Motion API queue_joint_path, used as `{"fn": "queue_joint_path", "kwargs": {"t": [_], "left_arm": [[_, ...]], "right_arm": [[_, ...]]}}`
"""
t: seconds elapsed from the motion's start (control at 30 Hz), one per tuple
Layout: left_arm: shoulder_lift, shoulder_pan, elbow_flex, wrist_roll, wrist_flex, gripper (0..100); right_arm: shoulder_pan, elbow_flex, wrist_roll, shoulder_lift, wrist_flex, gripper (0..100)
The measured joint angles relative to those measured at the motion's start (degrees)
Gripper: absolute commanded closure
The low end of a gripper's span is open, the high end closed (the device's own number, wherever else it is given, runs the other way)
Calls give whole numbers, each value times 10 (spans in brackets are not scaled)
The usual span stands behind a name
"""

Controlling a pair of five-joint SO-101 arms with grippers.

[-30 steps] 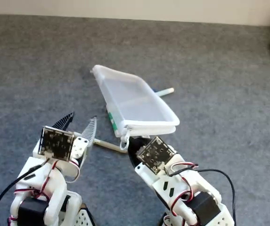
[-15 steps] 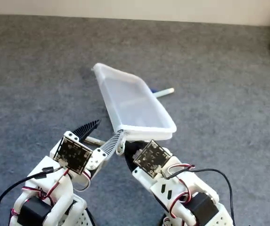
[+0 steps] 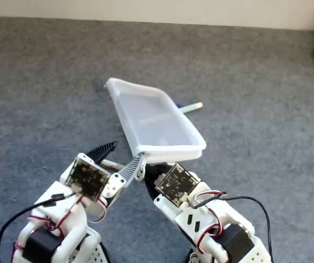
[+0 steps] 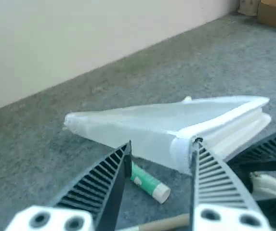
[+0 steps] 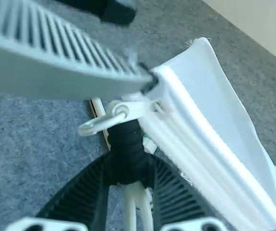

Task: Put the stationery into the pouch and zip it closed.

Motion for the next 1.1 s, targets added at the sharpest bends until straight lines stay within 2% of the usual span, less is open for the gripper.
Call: {"fn": "queue_joint_path", "kwargs": {"t": [0.13,0.3,0.43,0.73,0.9,1.1], "left_arm": [[-1,-1,48,-6,-1,807],[0,-39,55,-11,-18,934],[2,-55,59,-10,-25,989],[2,-69,59,-11,-25,993],[2,-121,59,-11,-25,993],[3,-137,59,-10,-25,993]], "right_arm": [[0,1,1,1,1,992],[0,1,1,0,0,992],[0,1,1,0,0,992],[-2,0,1,-2,-1,992],[30,0,0,-3,-1,993],[59,0,2,-4,-2,993]]}}
